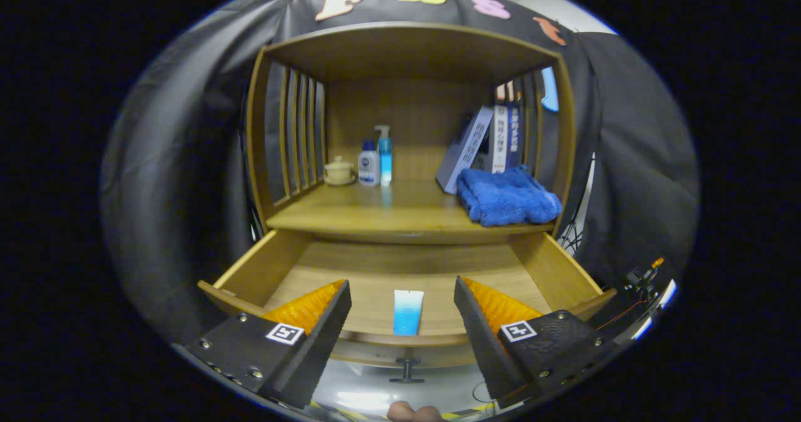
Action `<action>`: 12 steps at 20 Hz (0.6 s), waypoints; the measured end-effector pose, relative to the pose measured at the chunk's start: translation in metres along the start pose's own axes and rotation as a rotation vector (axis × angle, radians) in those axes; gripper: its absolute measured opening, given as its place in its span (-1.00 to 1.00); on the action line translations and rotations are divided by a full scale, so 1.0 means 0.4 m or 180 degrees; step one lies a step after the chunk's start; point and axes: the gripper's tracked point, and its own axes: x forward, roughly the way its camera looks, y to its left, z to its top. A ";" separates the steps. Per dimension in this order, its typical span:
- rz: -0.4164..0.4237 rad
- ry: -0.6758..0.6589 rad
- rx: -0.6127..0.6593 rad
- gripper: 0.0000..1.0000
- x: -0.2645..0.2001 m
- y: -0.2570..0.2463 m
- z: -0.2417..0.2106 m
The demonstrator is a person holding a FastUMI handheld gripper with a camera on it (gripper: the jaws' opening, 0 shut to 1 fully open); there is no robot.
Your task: Pull open the drawer, take out the items inside it, and place them on the countertop above the cabinet.
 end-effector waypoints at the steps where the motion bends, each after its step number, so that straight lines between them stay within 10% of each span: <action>1: 0.0063 0.0205 -0.0005 0.97 0.040 0.010 -0.017; 12: -0.0070 0.1940 0.0314 1.00 0.227 0.001 -0.219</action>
